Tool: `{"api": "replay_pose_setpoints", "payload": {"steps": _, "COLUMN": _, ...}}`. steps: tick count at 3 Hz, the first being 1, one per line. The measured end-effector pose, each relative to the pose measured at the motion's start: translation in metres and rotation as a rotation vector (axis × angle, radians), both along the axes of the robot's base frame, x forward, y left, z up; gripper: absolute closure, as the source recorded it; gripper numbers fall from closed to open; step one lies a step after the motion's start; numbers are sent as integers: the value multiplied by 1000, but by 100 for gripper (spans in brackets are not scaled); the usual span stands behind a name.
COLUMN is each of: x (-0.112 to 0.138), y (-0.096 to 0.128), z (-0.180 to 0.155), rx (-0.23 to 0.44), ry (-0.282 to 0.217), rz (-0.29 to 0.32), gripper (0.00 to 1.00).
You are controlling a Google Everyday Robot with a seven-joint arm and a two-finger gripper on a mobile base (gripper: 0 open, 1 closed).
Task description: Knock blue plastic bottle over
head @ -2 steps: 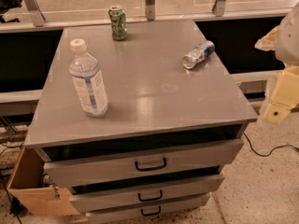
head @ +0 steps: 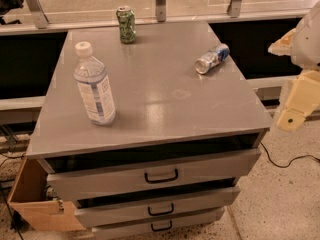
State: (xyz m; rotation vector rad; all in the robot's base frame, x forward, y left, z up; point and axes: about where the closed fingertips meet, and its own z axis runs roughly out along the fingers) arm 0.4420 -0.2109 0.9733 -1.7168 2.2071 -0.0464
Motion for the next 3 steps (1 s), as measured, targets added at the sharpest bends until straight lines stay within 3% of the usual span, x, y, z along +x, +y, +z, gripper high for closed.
{"api": "replay_pose_setpoints", "payload": {"steps": 1, "x": 20, "y": 38, "z": -18, "rx": 113, "ry": 21, "rz": 51, "gripper": 0}}
{"api": "replay_pose_setpoints", "payload": {"steps": 3, "x": 65, "y": 195, "z": -62, "rx": 453, "ry": 81, "rz": 278, "gripper": 0}}
